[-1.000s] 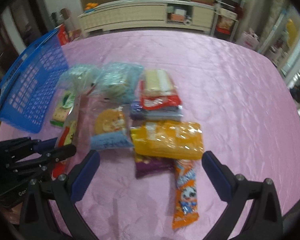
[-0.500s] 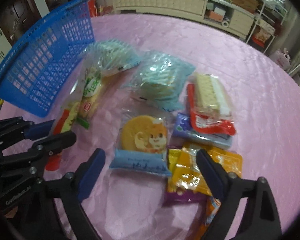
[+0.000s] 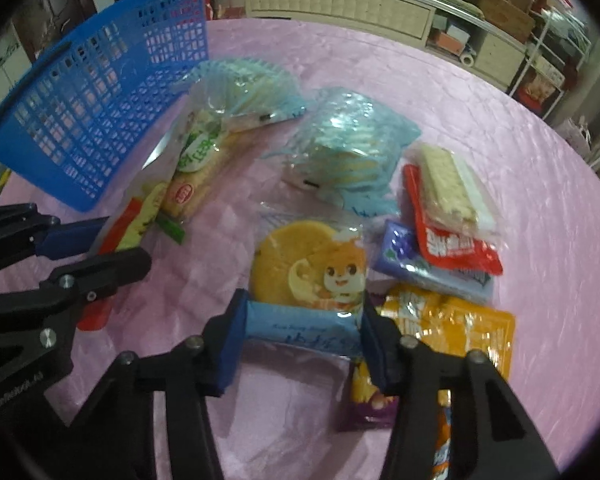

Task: Organize snacks
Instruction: 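Carry both snacks over the blue basket and open the left tool to drop the pouch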

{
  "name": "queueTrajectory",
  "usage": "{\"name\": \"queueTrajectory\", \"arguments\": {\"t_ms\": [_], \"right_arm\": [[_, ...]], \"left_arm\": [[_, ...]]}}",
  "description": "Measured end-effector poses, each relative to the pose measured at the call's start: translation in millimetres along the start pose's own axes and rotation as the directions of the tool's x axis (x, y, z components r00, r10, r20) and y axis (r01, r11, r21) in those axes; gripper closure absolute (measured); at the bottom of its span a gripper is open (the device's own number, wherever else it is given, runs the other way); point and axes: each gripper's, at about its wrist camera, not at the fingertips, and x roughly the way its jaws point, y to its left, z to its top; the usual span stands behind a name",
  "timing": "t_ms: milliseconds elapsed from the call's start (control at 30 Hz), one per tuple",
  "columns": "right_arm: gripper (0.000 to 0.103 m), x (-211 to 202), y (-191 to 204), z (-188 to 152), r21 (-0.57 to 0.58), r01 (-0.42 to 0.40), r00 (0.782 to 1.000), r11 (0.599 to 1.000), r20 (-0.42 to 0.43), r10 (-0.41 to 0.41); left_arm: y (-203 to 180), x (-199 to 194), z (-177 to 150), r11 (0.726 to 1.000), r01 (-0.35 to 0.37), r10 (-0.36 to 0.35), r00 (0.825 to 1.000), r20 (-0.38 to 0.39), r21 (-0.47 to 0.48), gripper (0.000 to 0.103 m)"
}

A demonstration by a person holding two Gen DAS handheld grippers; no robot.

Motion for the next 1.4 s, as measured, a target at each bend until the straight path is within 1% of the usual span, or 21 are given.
{"name": "queueTrajectory", "arguments": {"t_ms": [67, 300, 433, 533, 600, 733, 900, 1033, 1133, 1233, 1400], "right_arm": [[0.048, -9, 0, -7, 0.018, -0.016, 1.0, 1.0, 0.008, 0.016], [0.048, -48, 3, -22, 0.061, -0.008, 0.998, 0.998, 0.068, 0.004], [0.048, -72, -3, -19, 0.069, -0.001, 0.994, 0.998, 0.107, -0.006], [0.048, -98, -1, -20, 0.08, -0.007, 0.989, 0.997, 0.15, -0.005], [0.048, -113, 5, -18, 0.077, -0.01, 0.984, 0.997, 0.178, -0.004], [0.048, -139, 17, -10, 0.061, -0.002, 0.973, 0.998, 0.229, -0.012], [0.048, -165, 37, -2, 0.055, -0.033, 0.959, 0.998, 0.283, 0.016], [0.048, -169, 45, 16, 0.045, -0.049, 0.95, 0.998, 0.311, 0.033], [0.048, -171, 59, 29, 0.027, -0.061, 0.942, 0.998, 0.331, 0.049], [0.048, -171, 72, 42, 0.019, -0.066, 0.939, 0.998, 0.34, 0.056], [0.048, -169, 93, 68, -0.009, -0.094, 0.93, 0.996, 0.355, 0.091]], "left_arm": [[-1, -4, -1, 1.0, 0.0, 0.0, 1.0, 0.007, 0.002, 0.08], [-15, -35, -4, 1.0, 0.015, -0.017, 0.998, 0.061, 0.024, 0.08], [-16, -55, -5, 0.999, 0.023, -0.025, 0.995, 0.095, 0.022, 0.08], [-17, -72, -6, 0.999, 0.02, -0.024, 0.992, 0.125, 0.032, 0.08], [-13, -84, -6, 0.999, 0.026, -0.031, 0.989, 0.147, 0.035, 0.08], [-7, -111, -3, 0.999, 0.014, -0.023, 0.98, 0.196, 0.045, 0.08], [9, -142, 0, 0.998, -0.011, -0.004, 0.968, 0.249, 0.061, 0.08], [30, -162, 2, 0.997, -0.036, 0.017, 0.961, 0.276, 0.064, 0.08], [45, -170, 3, 0.997, -0.046, 0.028, 0.958, 0.284, 0.059, 0.08], [61, -177, 8, 0.995, -0.075, 0.053, 0.956, 0.288, 0.064, 0.08], [88, -189, 25, 0.99, -0.12, 0.095, 0.952, 0.29, 0.069, 0.08]]}}
